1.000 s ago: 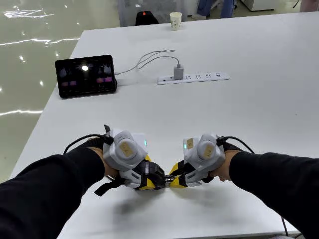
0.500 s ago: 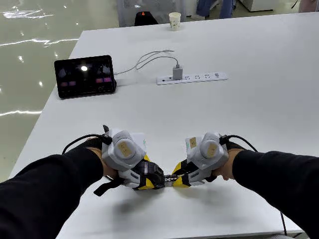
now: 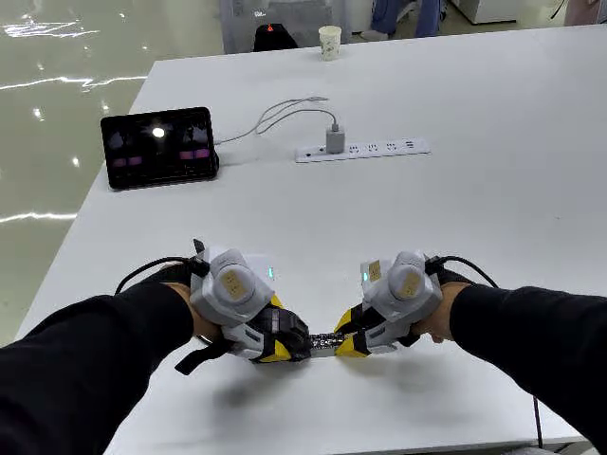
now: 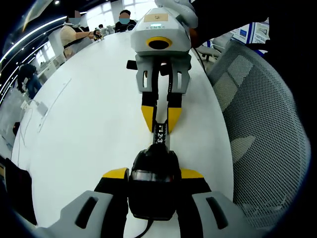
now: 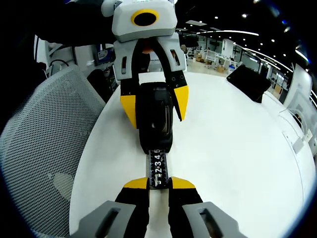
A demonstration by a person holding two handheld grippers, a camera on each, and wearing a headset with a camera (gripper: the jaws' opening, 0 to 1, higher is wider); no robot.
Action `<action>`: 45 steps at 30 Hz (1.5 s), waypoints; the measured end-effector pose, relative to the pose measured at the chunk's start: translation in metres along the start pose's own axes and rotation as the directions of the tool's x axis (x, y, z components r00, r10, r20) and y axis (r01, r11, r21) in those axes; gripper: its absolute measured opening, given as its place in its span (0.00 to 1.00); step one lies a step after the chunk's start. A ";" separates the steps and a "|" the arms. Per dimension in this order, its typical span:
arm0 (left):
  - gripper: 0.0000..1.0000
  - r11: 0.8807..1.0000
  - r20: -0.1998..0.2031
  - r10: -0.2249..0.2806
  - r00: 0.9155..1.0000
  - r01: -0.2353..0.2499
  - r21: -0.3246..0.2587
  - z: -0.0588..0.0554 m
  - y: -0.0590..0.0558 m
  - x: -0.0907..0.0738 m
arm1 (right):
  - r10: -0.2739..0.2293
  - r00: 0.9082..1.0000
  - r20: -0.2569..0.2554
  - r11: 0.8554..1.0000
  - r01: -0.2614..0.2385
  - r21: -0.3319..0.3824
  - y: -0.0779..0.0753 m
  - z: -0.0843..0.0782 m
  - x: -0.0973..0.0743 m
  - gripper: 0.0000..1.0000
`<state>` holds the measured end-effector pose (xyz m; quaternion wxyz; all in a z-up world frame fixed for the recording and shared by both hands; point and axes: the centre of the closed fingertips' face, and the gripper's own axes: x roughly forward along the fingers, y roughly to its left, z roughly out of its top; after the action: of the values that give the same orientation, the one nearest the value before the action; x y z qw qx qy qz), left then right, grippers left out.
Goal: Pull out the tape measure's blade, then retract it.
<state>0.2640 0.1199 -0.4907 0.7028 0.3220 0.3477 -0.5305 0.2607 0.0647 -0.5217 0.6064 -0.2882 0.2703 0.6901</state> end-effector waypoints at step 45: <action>0.31 1.000 -0.001 0.002 1.000 -0.002 0.000 -0.001 0.001 0.001 | -0.016 1.000 -0.014 1.000 0.016 0.021 -0.001 -0.025 -0.025 0.10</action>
<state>0.2648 0.1198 -0.4919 0.7030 0.3228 0.3476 -0.5298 0.2657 0.0297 -0.5203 0.6130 -0.2887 0.2795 0.6803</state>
